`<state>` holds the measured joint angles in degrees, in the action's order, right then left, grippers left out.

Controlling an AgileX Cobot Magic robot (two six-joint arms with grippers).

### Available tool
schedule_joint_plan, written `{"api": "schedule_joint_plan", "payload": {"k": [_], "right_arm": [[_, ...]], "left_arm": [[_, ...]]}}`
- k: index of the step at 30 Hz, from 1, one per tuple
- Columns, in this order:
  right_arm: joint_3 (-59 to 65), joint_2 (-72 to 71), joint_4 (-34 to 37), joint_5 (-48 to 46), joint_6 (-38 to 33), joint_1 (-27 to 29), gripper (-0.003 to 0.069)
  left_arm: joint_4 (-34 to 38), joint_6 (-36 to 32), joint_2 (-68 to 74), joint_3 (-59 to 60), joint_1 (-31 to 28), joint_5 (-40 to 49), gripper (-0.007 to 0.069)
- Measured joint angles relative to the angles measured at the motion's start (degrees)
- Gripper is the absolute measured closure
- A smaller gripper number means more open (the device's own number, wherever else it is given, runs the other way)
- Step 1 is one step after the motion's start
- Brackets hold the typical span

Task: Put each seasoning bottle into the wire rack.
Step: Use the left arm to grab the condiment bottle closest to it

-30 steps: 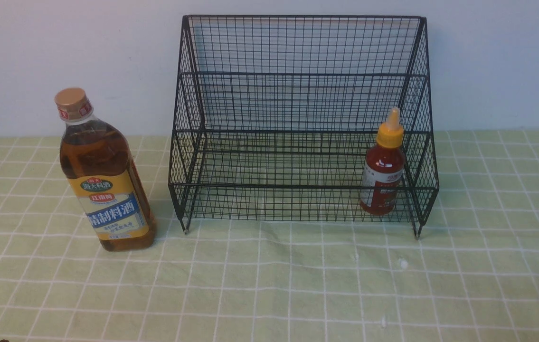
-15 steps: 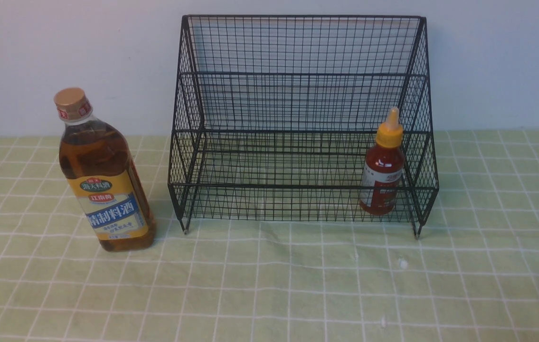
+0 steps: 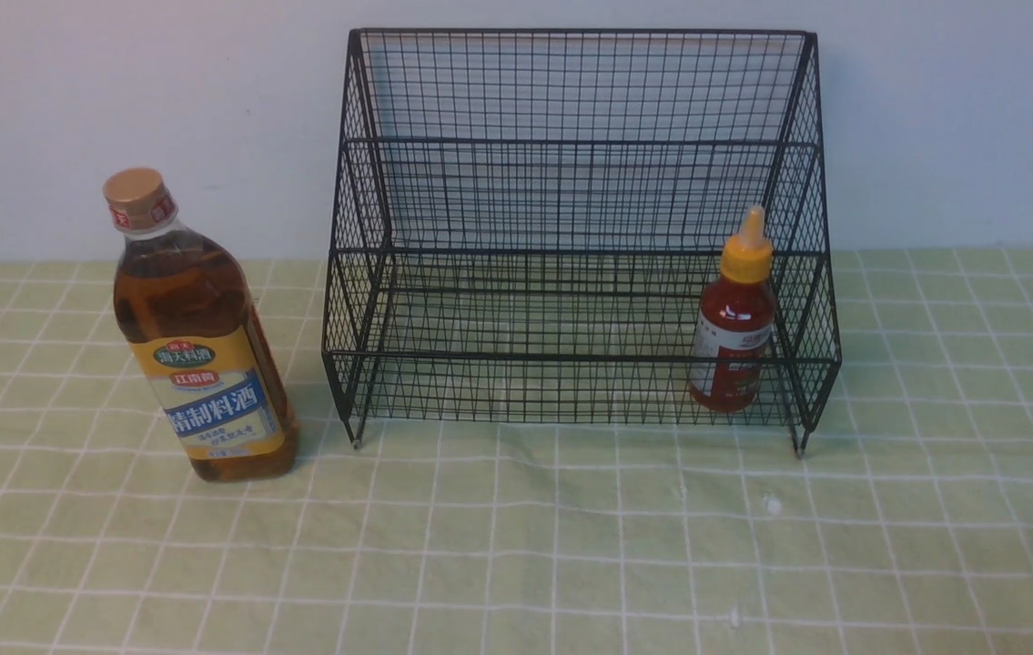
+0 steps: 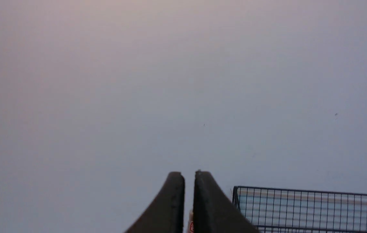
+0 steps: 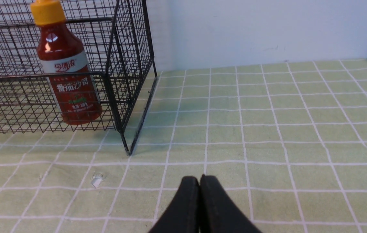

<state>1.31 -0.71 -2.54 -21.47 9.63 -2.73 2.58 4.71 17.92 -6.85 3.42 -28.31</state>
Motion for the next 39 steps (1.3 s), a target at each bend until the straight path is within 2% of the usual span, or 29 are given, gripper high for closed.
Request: {"api": "schedule_joint_plan", "payload": {"k": [3,6,7,11,13,15,20,26,32,37,39], "right_arm": [[0.00,0.00,0.00,0.00,0.07,0.00,0.0673],[0.00,0.00,0.00,0.00,0.20,0.00,0.0673],[0.00,0.00,0.00,0.00,0.20,0.00,0.0673],[0.00,0.00,0.00,0.00,0.20,0.00,0.0673],[0.00,0.00,0.00,0.00,0.20,0.00,0.0673],[0.00,0.00,0.00,0.00,0.20,0.00,0.0673],[0.00,0.00,0.00,0.00,0.20,0.00,0.0673],[0.00,0.00,0.00,0.00,0.20,0.00,0.0673],[0.00,0.00,0.00,0.00,0.20,0.00,0.0673],[0.00,0.00,0.00,0.00,0.20,0.00,0.0673],[0.00,0.00,0.00,0.00,0.20,0.00,0.0673]], "left_arm": [[-0.99,0.82,9.72,-5.36,0.00,-0.06,0.0533],[-1.30,4.10,21.60,-10.99,0.00,-1.02,0.0440],[-1.30,4.33,21.60,-11.31,0.00,-1.12,0.0432],[-2.11,7.28,32.66,-16.32,0.00,-3.67,0.0276],[-4.02,7.74,38.24,-19.07,0.00,-4.93,0.0168],[-6.80,7.78,41.97,-21.05,0.00,-5.73,0.0092],[-11.34,7.91,49.30,-24.08,0.00,-7.28,0.0020],[-10.81,7.22,58.56,-28.22,0.00,-9.50,0.0025],[-8.85,4.86,66.10,-30.04,0.00,-9.62,0.0097],[-9.89,4.80,67.63,-30.71,0.00,-11.04,0.0328],[-10.50,4.96,67.34,-31.19,0.00,-10.13,0.0323]]}}
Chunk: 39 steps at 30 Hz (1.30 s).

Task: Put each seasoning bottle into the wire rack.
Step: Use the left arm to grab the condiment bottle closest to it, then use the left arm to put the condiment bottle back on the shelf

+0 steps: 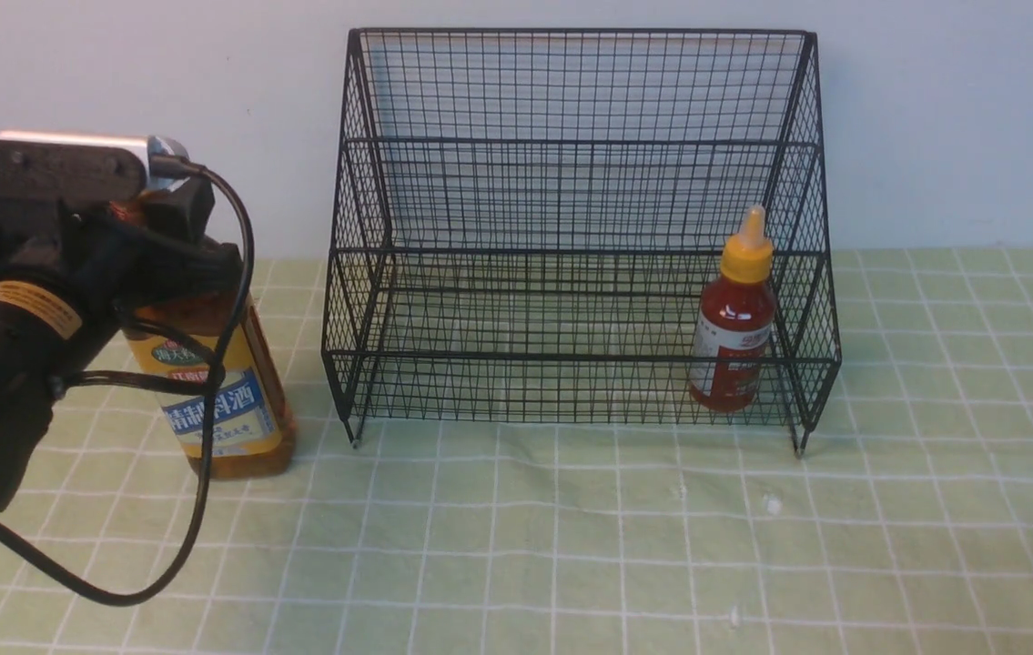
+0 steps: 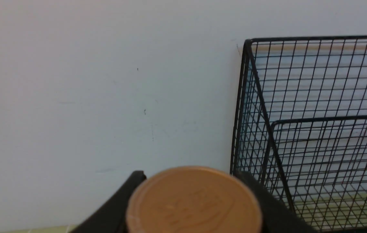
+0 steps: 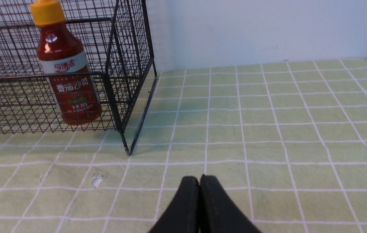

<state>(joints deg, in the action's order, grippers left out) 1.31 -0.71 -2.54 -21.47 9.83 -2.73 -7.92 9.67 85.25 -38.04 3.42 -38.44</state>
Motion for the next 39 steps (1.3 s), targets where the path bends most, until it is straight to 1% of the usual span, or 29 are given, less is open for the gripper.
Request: {"api": "schedule_joint_plan", "payload": {"k": [2,4,5,7,9,10,11,14,18,22,24,28,29,30,31,32,33,34,36,37,39], "right_arm": [[0.00,0.00,0.00,0.00,0.00,0.00,0.0673],[0.00,0.00,0.00,0.00,0.00,0.00,0.0673],[0.00,0.00,0.00,0.00,0.00,0.00,0.0673],[0.00,0.00,0.00,0.00,0.00,0.00,0.0673],[0.00,0.00,0.00,0.00,0.00,0.00,0.0673],[0.00,0.00,0.00,0.00,0.00,0.00,0.0673],[0.00,0.00,0.00,0.00,0.00,0.00,0.0673],[0.00,0.00,0.00,0.00,0.00,0.00,0.0673],[0.00,0.00,0.00,0.00,0.00,0.00,0.0673],[0.00,0.00,0.00,0.00,0.00,0.00,0.0673],[0.00,0.00,0.00,0.00,0.00,0.00,0.0673],[0.00,0.00,0.00,0.00,0.00,0.00,0.0673],[0.00,0.00,0.00,0.00,0.00,0.00,0.0673],[0.00,0.00,0.00,0.00,0.00,0.00,0.0673],[0.00,0.00,0.00,0.00,0.00,0.00,0.0673],[0.00,0.00,0.00,0.00,0.00,0.00,0.0673],[0.00,0.00,0.00,0.00,0.00,0.00,0.0673],[0.00,0.00,0.00,0.00,0.00,0.00,0.0673],[0.00,0.00,0.00,0.00,0.00,0.00,0.0673],[0.00,0.00,0.00,0.00,0.00,0.00,0.0673],[0.00,0.00,0.00,0.00,0.00,0.00,0.0673]], "left_arm": [[-0.69,0.07,-0.95,-0.78,0.00,2.90,0.0323],[-1.54,-0.38,-2.83,-2.57,0.00,8.88,0.0323],[-1.62,-0.49,-3.01,-2.78,0.00,9.42,0.0323],[-1.71,-0.66,-5.07,-6.09,0.00,15.24,0.0323],[-1.71,-0.84,-6.71,-10.52,0.00,18.56,0.0323],[-1.71,-0.84,-6.84,-10.52,0.00,18.85,0.0323],[-1.71,-0.79,-7.77,-15.45,0.00,21.01,0.0323],[-1.52,0.00,-8.18,-22.05,0.00,23.97,0.0323],[0.71,1.12,-7.13,-32.03,1.08,27.50,0.0323],[6.01,-0.49,-4.14,-40.74,5.36,29.90,0.0324],[7.92,-2.48,-2.48,-43.27,7.67,30.61,0.0324],[14.43,-9.67,3.37,-48.06,13.28,31.40,0.0324],[14.81,-10.38,3.37,-48.25,13.48,31.35,0.0324],[18.20,-14.34,6.09,-49.55,15.05,30.94,0.0324],[19.84,-16.13,7.30,-50.22,15.85,30.67,0.0324],[22.07,-18.37,8.71,-50.78,16.48,30.25,0.0324],[22.53,-18.81,9.00,-50.78,16.48,30.18,0.0324],[26.44,-22.36,11.25,-51.39,17.37,29.09,0.0324],[31.35,-26.63,13.24,-51.72,17.94,28.11,0.0324],[32.29,-27.46,13.39,-51.72,18.01,28.00,0.0324],[36.26,-31.29,14.92,-51.78,18.14,27.34,0.0324]]}}
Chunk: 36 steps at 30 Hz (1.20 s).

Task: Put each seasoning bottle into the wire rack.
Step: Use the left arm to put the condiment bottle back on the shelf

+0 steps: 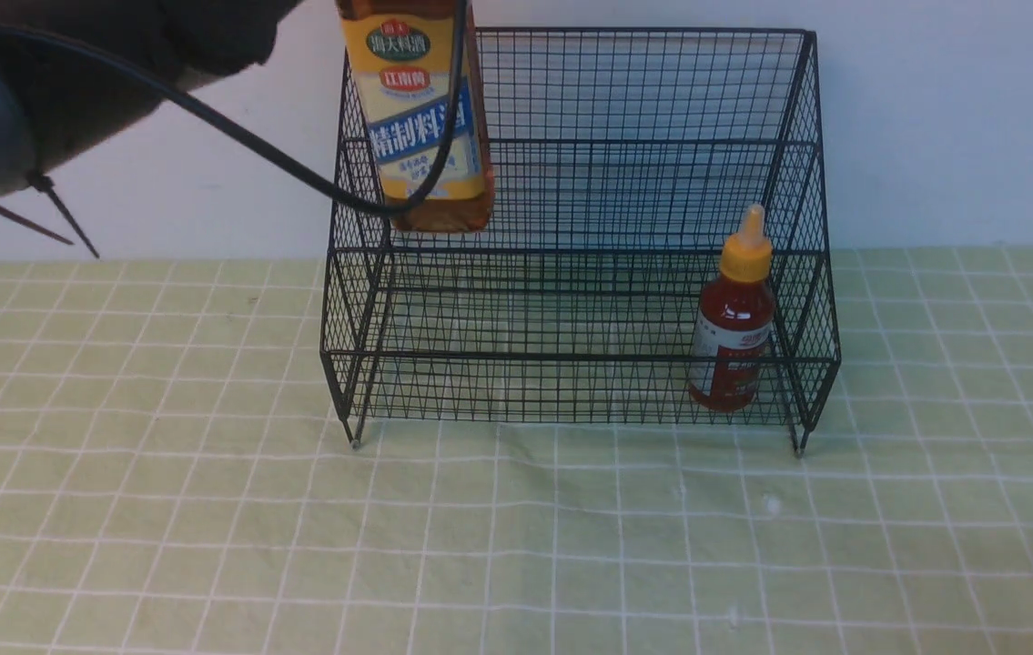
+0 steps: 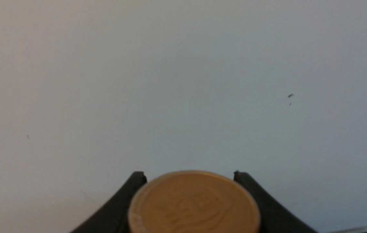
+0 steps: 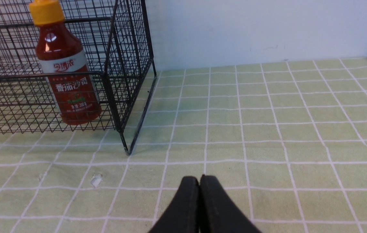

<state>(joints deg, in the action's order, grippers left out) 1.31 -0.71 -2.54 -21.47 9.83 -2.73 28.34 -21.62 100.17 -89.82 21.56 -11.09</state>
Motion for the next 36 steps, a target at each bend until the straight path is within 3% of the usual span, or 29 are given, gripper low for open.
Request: {"api": "schedule_joint_plan", "payload": {"k": [5,36], "right_arm": [[0.00,0.00,0.00,0.00,0.00,0.00,0.0673],[0.00,0.00,0.01,0.00,0.00,0.00,0.0673]], "left_arm": [[4.48,-5.50,2.25,-0.04,0.00,-0.61,0.0324],[4.48,-6.68,9.62,-1.01,0.11,9.10,0.0324]]}}
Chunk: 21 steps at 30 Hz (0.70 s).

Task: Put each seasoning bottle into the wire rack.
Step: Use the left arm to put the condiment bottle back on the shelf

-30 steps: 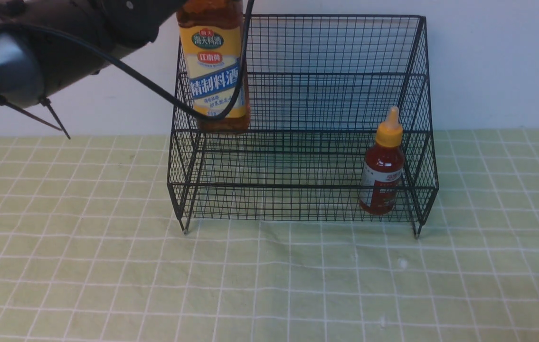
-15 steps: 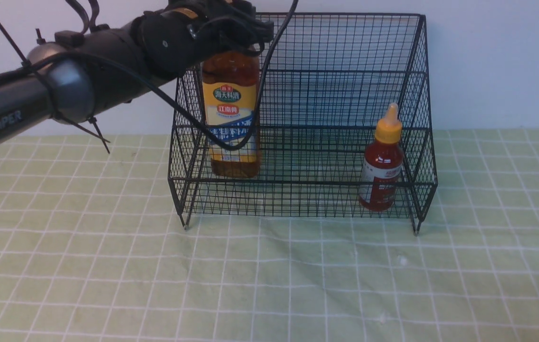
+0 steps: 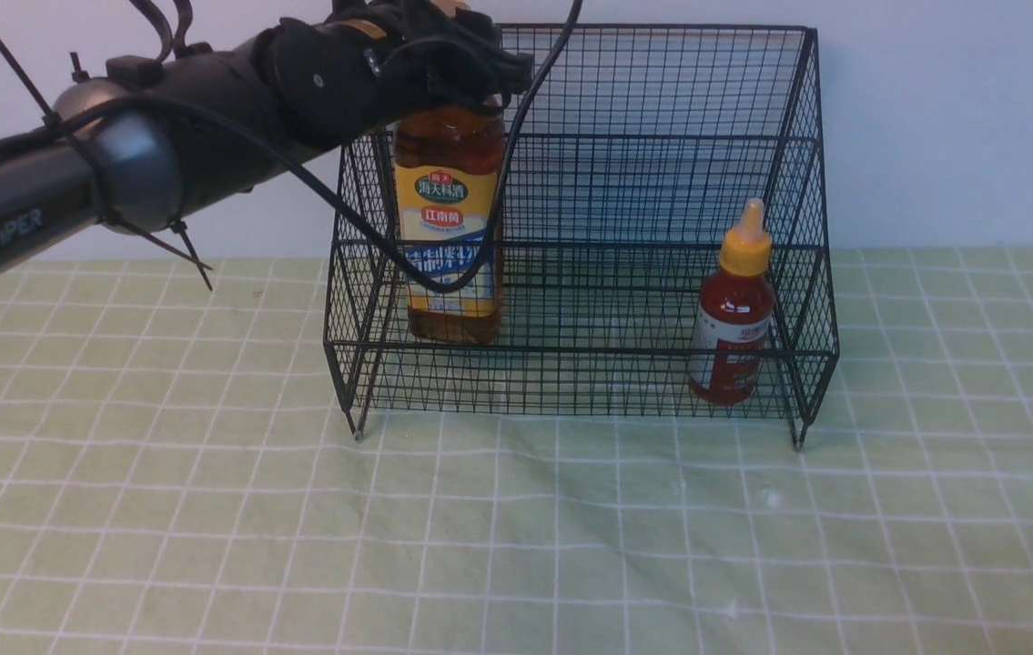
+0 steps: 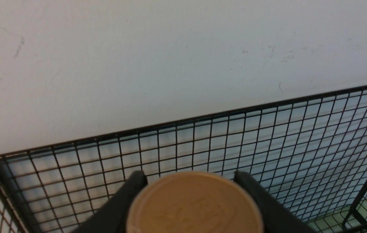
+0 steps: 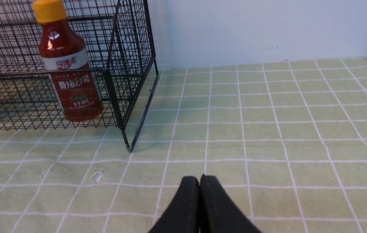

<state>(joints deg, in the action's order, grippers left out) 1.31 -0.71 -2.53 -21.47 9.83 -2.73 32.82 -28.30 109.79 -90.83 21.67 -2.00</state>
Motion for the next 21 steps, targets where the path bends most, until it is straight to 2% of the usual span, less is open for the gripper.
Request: {"api": "schedule_joint_plan", "payload": {"k": [3,9,15,21], "right_arm": [[0.00,0.00,0.00,0.00,0.00,0.00,0.0673],[0.00,0.00,0.00,0.00,0.00,0.00,0.0673],[0.00,0.00,0.00,0.00,0.00,0.00,0.0673],[0.00,0.00,0.00,0.00,0.00,0.00,0.0673]], "left_arm": [[-0.18,0.00,-0.11,-0.20,0.00,1.14,0.0312],[-0.23,-0.06,-2.43,-0.61,0.00,3.75,0.0239],[-0.24,-2.17,-5.07,-0.68,0.00,5.31,0.0230],[-0.49,-3.70,-9.23,-0.68,0.00,11.31,0.0230]]}}
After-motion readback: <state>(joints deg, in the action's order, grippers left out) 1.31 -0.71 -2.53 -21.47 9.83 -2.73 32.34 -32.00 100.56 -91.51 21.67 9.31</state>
